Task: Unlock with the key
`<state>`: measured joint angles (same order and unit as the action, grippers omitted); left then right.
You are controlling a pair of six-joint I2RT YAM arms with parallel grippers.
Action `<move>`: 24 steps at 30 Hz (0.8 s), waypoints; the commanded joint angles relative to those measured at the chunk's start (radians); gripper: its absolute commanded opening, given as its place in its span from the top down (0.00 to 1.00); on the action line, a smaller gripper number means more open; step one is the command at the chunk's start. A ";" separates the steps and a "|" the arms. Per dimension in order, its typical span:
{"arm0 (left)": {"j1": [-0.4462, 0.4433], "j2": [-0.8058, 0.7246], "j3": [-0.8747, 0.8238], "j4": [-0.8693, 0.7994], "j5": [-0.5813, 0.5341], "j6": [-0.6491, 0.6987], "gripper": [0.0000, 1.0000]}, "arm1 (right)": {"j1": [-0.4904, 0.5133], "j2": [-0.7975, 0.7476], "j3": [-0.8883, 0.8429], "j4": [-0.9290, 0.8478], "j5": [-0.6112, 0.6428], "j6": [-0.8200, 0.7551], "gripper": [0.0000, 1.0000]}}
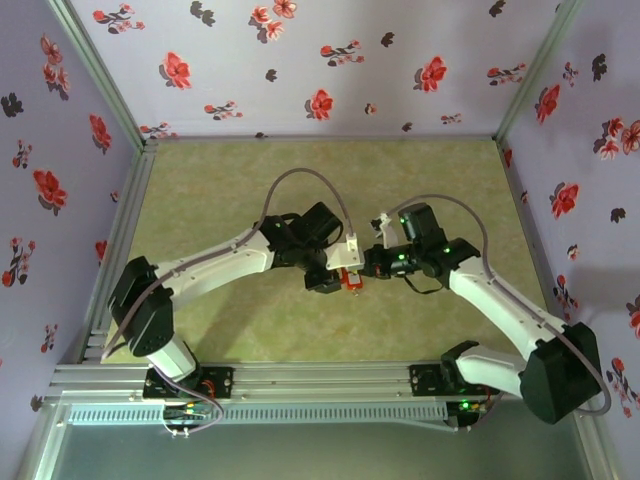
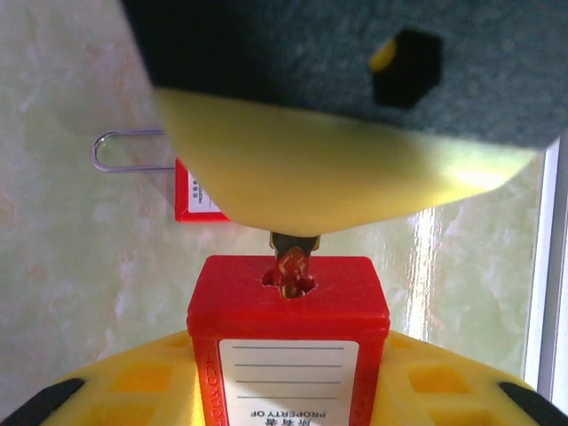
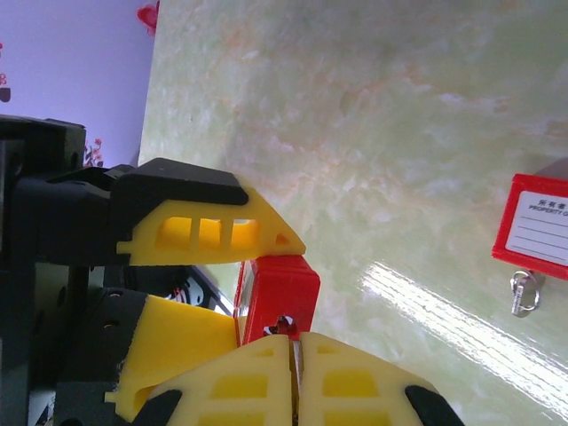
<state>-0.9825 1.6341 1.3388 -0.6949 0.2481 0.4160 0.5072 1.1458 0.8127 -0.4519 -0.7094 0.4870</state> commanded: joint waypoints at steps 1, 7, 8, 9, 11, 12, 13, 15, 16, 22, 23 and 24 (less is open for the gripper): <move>-0.076 -0.027 0.200 0.552 0.346 -0.003 1.00 | 0.068 0.025 -0.013 0.075 -0.028 -0.027 0.93; -0.075 -0.014 0.184 0.448 0.332 0.006 1.00 | 0.054 -0.015 -0.005 0.062 -0.031 0.025 0.95; -0.075 -0.018 0.177 0.448 0.333 0.004 1.00 | 0.054 -0.019 -0.012 0.074 -0.050 0.032 0.96; -0.075 -0.025 0.168 0.448 0.332 0.004 1.00 | 0.054 -0.023 -0.024 0.091 -0.071 0.038 0.97; -0.069 -0.034 0.158 0.460 0.325 -0.001 1.00 | 0.054 -0.029 -0.045 0.101 -0.078 0.042 0.97; -0.067 -0.037 0.153 0.465 0.304 0.002 1.00 | 0.051 -0.027 -0.051 0.095 -0.068 0.046 0.95; -0.067 -0.035 0.150 0.458 0.286 0.014 1.00 | 0.040 -0.024 -0.051 0.083 -0.064 0.055 0.89; -0.067 -0.025 0.149 0.416 0.252 0.047 1.00 | 0.012 -0.024 -0.050 0.075 -0.074 0.081 0.85; -0.067 -0.016 0.149 0.386 0.235 0.060 1.00 | -0.004 -0.030 -0.048 0.065 -0.069 0.091 0.83; -0.078 0.004 0.127 0.271 0.177 0.065 1.00 | -0.100 -0.052 -0.044 -0.040 -0.092 0.092 0.80; -0.079 0.006 0.127 0.257 0.165 0.062 1.00 | -0.103 -0.056 -0.043 -0.054 -0.090 0.088 0.79; -0.079 0.007 0.127 0.238 0.153 0.059 1.00 | -0.105 -0.060 -0.043 -0.067 -0.092 0.087 0.78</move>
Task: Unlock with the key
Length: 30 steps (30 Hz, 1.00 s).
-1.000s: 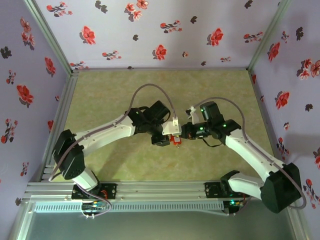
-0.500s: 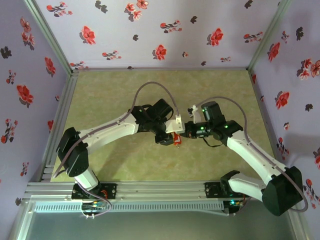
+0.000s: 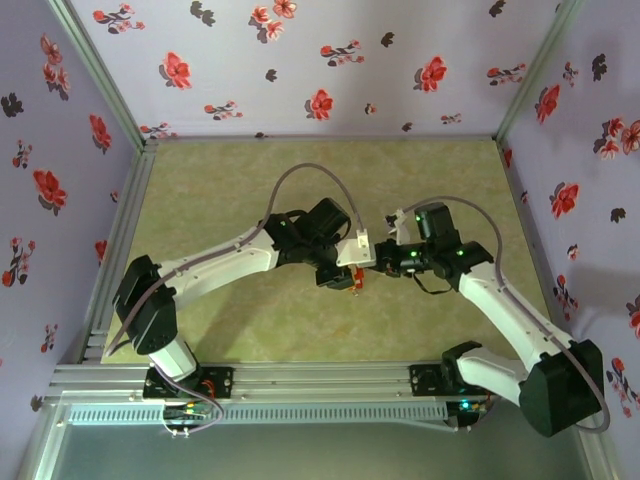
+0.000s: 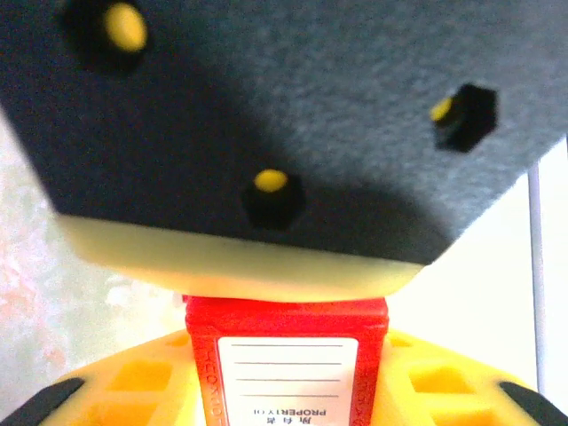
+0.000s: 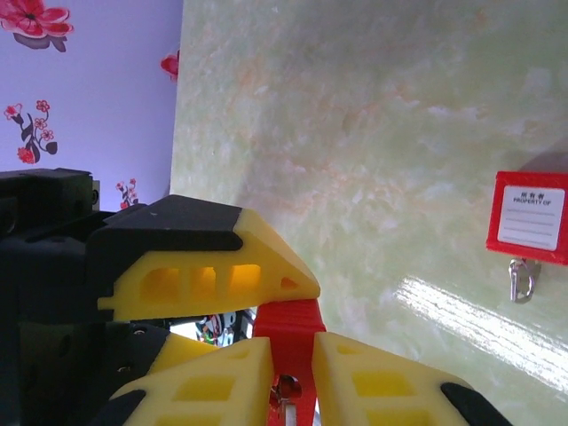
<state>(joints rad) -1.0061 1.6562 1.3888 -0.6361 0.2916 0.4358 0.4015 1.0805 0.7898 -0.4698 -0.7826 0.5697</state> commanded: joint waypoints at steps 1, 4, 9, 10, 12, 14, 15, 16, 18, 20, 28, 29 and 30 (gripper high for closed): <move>-0.055 -0.012 0.079 0.158 0.096 0.042 1.00 | -0.001 0.006 -0.018 -0.062 -0.018 0.004 0.76; -0.054 -0.001 0.082 0.098 0.059 0.060 1.00 | -0.009 0.002 -0.012 -0.095 -0.007 -0.002 0.72; -0.043 0.005 0.067 0.037 0.021 0.072 1.00 | -0.034 -0.007 -0.007 -0.132 -0.008 -0.006 0.67; -0.040 0.005 0.060 0.035 0.021 0.072 1.00 | -0.038 -0.009 -0.008 -0.134 -0.013 -0.006 0.67; -0.034 0.008 0.045 0.034 0.017 0.072 1.00 | -0.046 -0.016 -0.006 -0.139 -0.016 -0.002 0.64; -0.027 0.010 0.037 0.033 0.015 0.072 1.00 | -0.055 -0.024 -0.002 -0.149 -0.019 0.001 0.63; -0.024 0.010 0.032 0.033 0.014 0.073 1.00 | -0.060 -0.028 -0.001 -0.151 -0.024 0.002 0.62; -0.022 0.011 0.028 0.033 0.014 0.073 1.00 | -0.065 -0.033 -0.001 -0.153 -0.026 0.004 0.61; -0.019 0.016 0.020 0.033 0.012 0.077 1.00 | -0.075 -0.042 0.000 -0.166 -0.029 0.002 0.60; -0.017 0.024 0.015 0.026 0.012 0.078 1.00 | -0.094 -0.051 0.003 -0.175 -0.040 0.002 0.59; -0.011 0.037 -0.004 0.019 0.013 0.069 1.00 | -0.119 -0.085 0.015 -0.196 -0.072 0.004 0.56; -0.011 0.040 -0.007 0.021 0.014 0.070 1.00 | -0.123 -0.086 0.016 -0.197 -0.073 0.003 0.56; -0.012 0.039 -0.010 0.022 0.013 0.070 1.00 | -0.126 -0.086 0.013 -0.197 -0.078 0.006 0.56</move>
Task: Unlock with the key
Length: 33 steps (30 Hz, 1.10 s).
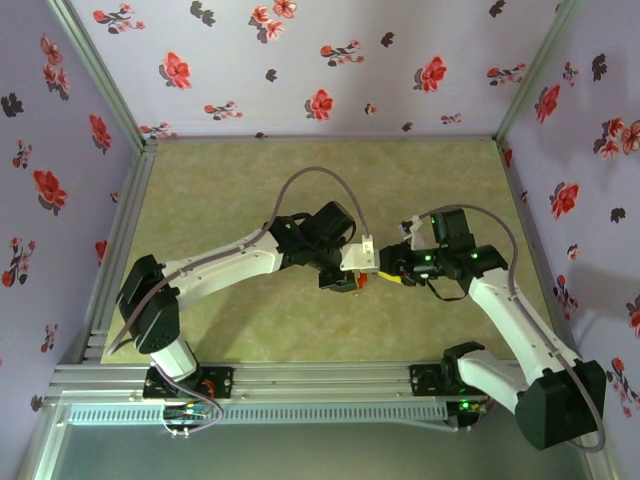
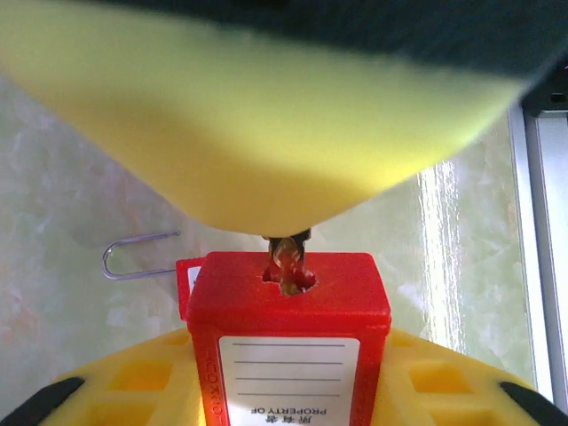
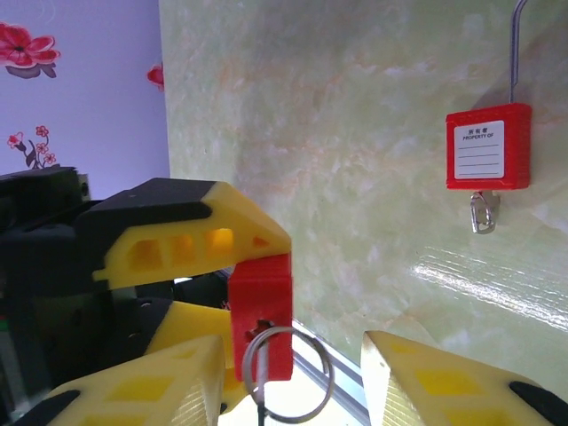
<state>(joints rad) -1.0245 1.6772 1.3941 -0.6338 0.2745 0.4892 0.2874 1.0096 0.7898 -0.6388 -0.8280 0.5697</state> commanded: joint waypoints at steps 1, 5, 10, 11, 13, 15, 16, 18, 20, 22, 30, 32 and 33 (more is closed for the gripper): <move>0.009 0.018 -0.018 0.023 0.031 0.015 1.00 | -0.014 -0.013 0.011 -0.026 -0.037 0.009 0.56; 0.012 0.020 -0.016 0.023 0.030 0.015 1.00 | -0.016 -0.020 0.009 -0.019 -0.049 0.021 0.58; 0.018 0.019 -0.012 0.023 0.031 0.015 1.00 | -0.017 -0.022 -0.012 -0.018 -0.067 0.021 0.70; 0.018 0.018 -0.011 0.023 0.030 0.015 1.00 | -0.018 -0.023 -0.020 -0.015 -0.071 0.022 0.71; 0.018 0.018 -0.010 0.021 0.031 0.015 1.00 | -0.016 -0.031 -0.034 -0.008 -0.072 0.025 0.74; 0.018 0.016 -0.007 0.022 0.033 0.015 1.00 | -0.017 -0.037 -0.044 0.009 -0.072 0.037 0.74; 0.018 0.016 -0.007 0.022 0.033 0.015 1.00 | -0.017 -0.040 -0.047 0.019 -0.073 0.042 0.76; 0.018 0.016 -0.006 0.022 0.035 0.013 1.00 | -0.016 -0.035 -0.053 0.029 -0.076 0.047 0.79; 0.017 0.016 -0.006 0.024 0.038 0.013 1.00 | -0.017 -0.028 -0.058 0.035 -0.078 0.044 0.83; 0.014 0.016 -0.004 0.026 0.038 0.014 1.00 | -0.017 -0.021 -0.065 0.044 -0.082 0.046 0.84; 0.007 0.018 -0.003 0.028 0.036 0.017 1.00 | -0.016 -0.003 -0.073 0.073 -0.076 0.055 0.85; 0.006 0.018 -0.001 0.028 0.035 0.020 1.00 | -0.017 0.003 -0.070 0.070 -0.075 0.050 0.86; 0.006 0.018 -0.003 0.028 0.033 0.022 1.00 | -0.017 0.005 -0.070 0.071 -0.076 0.050 0.87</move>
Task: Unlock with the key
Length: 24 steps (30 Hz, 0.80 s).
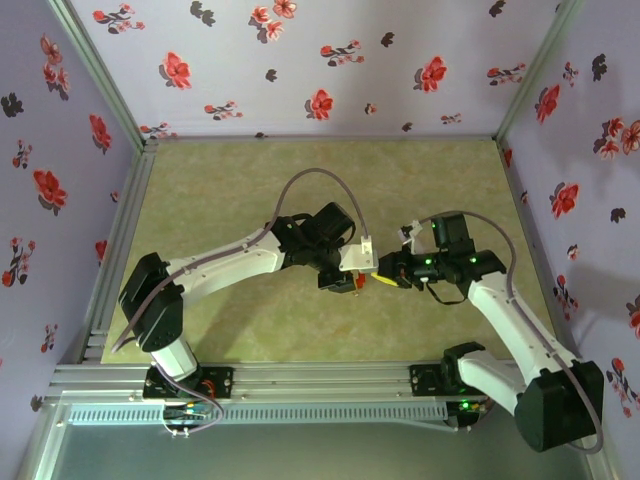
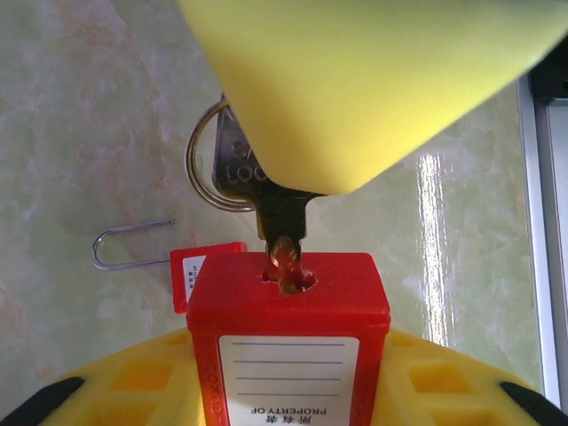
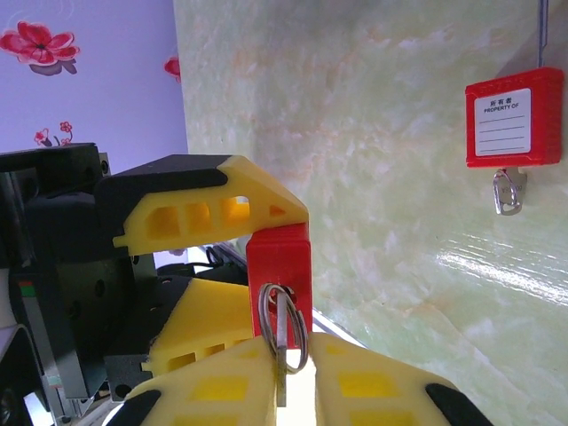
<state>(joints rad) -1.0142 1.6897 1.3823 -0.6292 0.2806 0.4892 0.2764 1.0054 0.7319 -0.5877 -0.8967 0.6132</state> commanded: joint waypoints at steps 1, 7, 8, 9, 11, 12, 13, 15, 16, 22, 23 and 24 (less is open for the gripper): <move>-0.004 0.006 0.011 0.024 0.026 0.023 1.00 | -0.005 0.010 -0.012 0.022 -0.007 0.006 0.88; -0.004 -0.011 0.004 0.070 0.016 0.006 1.00 | -0.004 0.004 -0.033 0.062 -0.019 0.026 1.00; -0.004 -0.016 0.005 0.084 0.019 -0.001 1.00 | -0.001 -0.001 -0.038 0.069 -0.019 0.029 1.00; -0.004 -0.021 0.008 0.098 0.027 -0.009 1.00 | 0.004 -0.005 -0.047 0.086 -0.023 0.036 1.00; -0.004 -0.028 0.027 0.113 0.057 -0.020 1.00 | 0.039 -0.015 -0.058 0.104 0.000 0.040 1.00; -0.004 -0.027 0.045 0.113 0.075 -0.025 1.00 | 0.072 -0.019 -0.059 0.102 0.023 0.033 1.00; -0.004 -0.022 0.065 0.110 0.091 -0.031 1.00 | 0.111 -0.018 -0.054 0.099 0.052 0.023 1.00; -0.006 -0.016 0.099 0.108 0.106 -0.044 1.00 | 0.177 -0.013 -0.048 0.106 0.110 0.022 1.00; -0.007 -0.015 0.113 0.117 0.112 -0.052 1.00 | 0.201 -0.009 -0.052 0.127 0.125 0.035 1.00; -0.007 -0.075 0.064 0.306 0.049 -0.099 1.00 | 0.213 -0.020 -0.136 0.296 0.138 0.181 1.00; -0.007 -0.087 0.046 0.347 0.041 -0.105 1.00 | 0.213 -0.021 -0.146 0.326 0.132 0.203 1.00; -0.007 -0.095 0.036 0.368 0.040 -0.108 1.00 | 0.213 -0.019 -0.150 0.337 0.124 0.212 1.00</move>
<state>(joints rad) -1.0058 1.6867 1.3880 -0.6685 0.2363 0.4297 0.4511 0.9722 0.6281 -0.3229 -0.7357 0.7521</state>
